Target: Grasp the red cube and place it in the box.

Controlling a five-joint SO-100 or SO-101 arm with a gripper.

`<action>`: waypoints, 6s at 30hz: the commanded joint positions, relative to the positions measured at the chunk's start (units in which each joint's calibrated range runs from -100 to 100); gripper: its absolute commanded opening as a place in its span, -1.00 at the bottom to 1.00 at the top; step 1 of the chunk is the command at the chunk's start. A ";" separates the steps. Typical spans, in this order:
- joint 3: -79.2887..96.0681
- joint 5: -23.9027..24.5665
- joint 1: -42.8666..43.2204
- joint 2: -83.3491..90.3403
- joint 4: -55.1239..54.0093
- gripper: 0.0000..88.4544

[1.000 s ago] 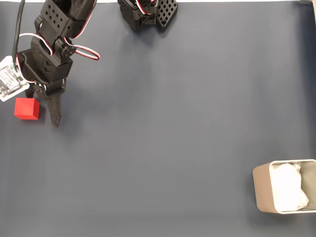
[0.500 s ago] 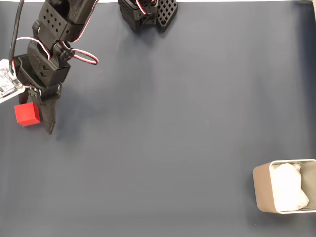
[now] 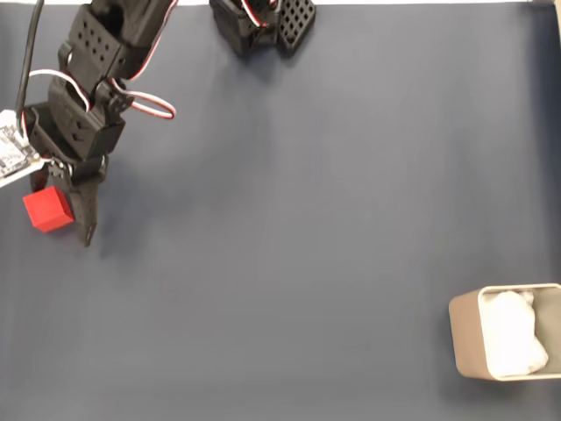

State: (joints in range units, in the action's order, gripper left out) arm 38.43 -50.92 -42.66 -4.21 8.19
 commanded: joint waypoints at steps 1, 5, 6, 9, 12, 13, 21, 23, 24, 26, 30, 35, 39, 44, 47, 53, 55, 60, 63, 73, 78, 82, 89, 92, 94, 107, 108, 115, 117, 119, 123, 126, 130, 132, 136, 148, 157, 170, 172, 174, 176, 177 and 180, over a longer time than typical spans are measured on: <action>-2.66 0.68 1.04 0.31 -1.47 -0.17; -2.93 0.98 1.60 0.23 -2.21 -0.16; -2.93 1.07 1.75 0.23 -2.37 -0.16; -2.93 1.07 2.10 -0.03 -2.78 -0.16; -2.93 1.03 2.39 -0.29 -3.19 -0.16; -2.93 0.98 2.39 -0.38 -3.44 -0.16; -2.93 0.59 2.53 -1.68 -5.41 -0.22; -3.12 0.39 2.53 -1.94 -5.57 -0.28; -3.21 0.20 2.53 -2.11 -5.57 -0.32; -3.48 -0.15 2.53 -2.37 -5.57 -0.41; -3.94 -0.83 2.53 -2.81 -5.57 -0.57; -3.94 -1.47 2.60 -2.89 -5.57 -0.75; -3.94 -1.71 2.60 -2.72 -5.41 -0.84; -3.94 -1.86 2.60 -2.29 -5.16 -0.93; -3.94 -1.90 2.67 -2.03 -5.00 -0.96; -3.76 -1.90 2.67 -1.51 -4.83 -0.96; -3.76 -1.90 2.67 -1.51 -4.83 -0.96; -3.57 -1.95 2.74 -0.90 -4.42 -0.97; -4.21 -1.71 3.10 -0.12 -3.19 -0.97; -8.13 -0.34 7.22 6.20 5.00 -0.98; -10.96 0.29 10.06 9.58 9.92 -0.99; -11.24 0.24 12.33 11.92 10.49 -0.99; -11.97 0.10 18.01 16.60 13.45 -0.99; -11.97 0.00 20.71 18.51 14.76 -0.99; -11.97 -0.10 22.56 19.81 15.49 -0.99; -11.60 -0.88 34.91 25.88 18.12 -1.00; -11.78 -0.88 35.77 25.96 18.45 -1.00; -11.97 -1.51 41.95 27.09 18.77 -1.00; -12.15 -1.66 43.79 27.26 18.77 -1.00; -12.51 -1.81 45.50 27.18 18.77 -1.00; -13.43 -1.61 48.55 26.83 18.86 -1.00; -13.97 -1.51 50.75 26.57 18.94 -1.00; -16.44 -1.22 53.31 25.36 19.92 -1.00; -18.45 -1.22 54.59 24.32 21.23 -1.00; -22.92 -1.22 56.65 21.54 23.28 -1.00; -33.86 -1.27 60.62 11.75 24.10 -1.00; -42.44 -1.03 62.26 3.43 24.10 -1.00; -51.57 -1.42 64.39 -5.15 23.86 -1.00; -52.48 -1.61 64.67 -6.10 23.77 -1.00; -53.39 -1.66 64.96 -6.97 23.77 -1.00; -54.12 -1.81 65.31 -7.75 23.77 -1.00; -54.49 -1.81 65.53 -8.09 23.77 -1.00; -55.95 -1.95 66.02 -9.31 23.77 -1.00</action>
State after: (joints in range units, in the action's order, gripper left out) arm -12.66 -52.14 22.55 -13.50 32.06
